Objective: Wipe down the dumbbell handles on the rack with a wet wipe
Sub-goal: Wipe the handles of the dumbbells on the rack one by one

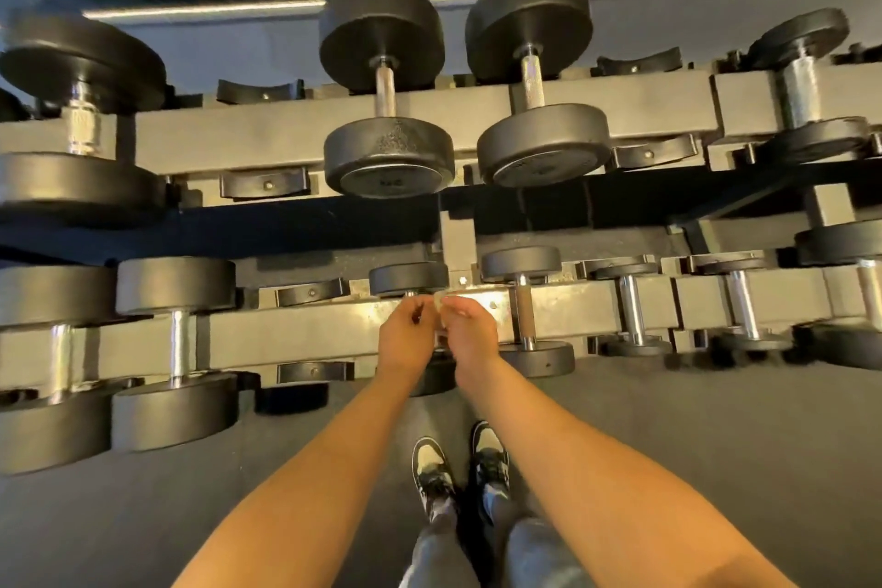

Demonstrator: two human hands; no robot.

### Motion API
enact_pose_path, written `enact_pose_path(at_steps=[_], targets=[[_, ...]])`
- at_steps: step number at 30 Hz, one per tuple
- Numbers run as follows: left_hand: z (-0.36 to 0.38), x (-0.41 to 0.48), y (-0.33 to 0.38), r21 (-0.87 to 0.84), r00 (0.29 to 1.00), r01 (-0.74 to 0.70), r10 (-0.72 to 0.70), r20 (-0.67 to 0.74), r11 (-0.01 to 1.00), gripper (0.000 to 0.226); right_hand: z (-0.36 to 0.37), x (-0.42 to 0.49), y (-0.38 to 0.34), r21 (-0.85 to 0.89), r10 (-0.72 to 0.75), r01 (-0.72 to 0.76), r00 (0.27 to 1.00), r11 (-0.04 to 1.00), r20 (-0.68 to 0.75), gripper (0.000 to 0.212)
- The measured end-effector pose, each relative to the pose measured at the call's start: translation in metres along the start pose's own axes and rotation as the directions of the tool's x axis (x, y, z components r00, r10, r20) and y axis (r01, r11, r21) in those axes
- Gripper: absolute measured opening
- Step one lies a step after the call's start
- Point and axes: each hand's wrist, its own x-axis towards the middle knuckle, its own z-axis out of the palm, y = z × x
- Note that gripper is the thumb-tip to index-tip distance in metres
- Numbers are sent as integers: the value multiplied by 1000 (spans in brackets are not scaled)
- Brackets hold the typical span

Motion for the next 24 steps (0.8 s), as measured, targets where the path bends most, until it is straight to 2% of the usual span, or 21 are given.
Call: enact_pose_path(at_steps=[2, 5, 8, 9, 11, 12, 15, 18, 21, 24], targets=[[2, 9, -17, -43, 999, -2, 3, 34, 999, 24, 1, 10, 12, 58, 10, -11, 1000, 998, 30, 14], [1, 26, -46, -11, 996, -42, 43, 77, 999, 18, 5, 32, 35, -80, -76, 77, 997, 994, 22, 17], [2, 48, -77, 43, 998, -52, 51, 37, 998, 14, 8, 56, 61, -249, -152, 144, 988, 958, -14, 21], [3, 55, -85, 36, 999, -31, 31, 8, 999, 14, 6, 64, 70, -319, -181, 168, 983, 933, -12, 23], [8, 68, -99, -3, 998, 21, -21, -60, 1000, 12, 1, 78, 83, -533, -269, 220, 963, 817, -14, 29], [11, 75, -107, -20, 995, 29, -30, -93, 999, 13, -1, 85, 89, -580, -291, 235, 957, 780, -4, 30], [23, 91, -123, -88, 988, 14, -28, -154, 996, 13, -7, 111, 107, -638, -328, 258, 944, 725, 9, 33], [38, 102, -129, -132, 992, -7, -10, -126, 991, 12, -8, 132, 124, -649, -348, 287, 937, 704, 37, 27], [48, 112, -139, -109, 991, -27, 12, -133, 994, 15, -10, 145, 141, -682, -378, 313, 924, 661, 57, 21], [49, 111, -153, -36, 993, -6, 2, -117, 999, 15, -13, 147, 149, -774, -406, 299, 912, 559, 59, 21]])
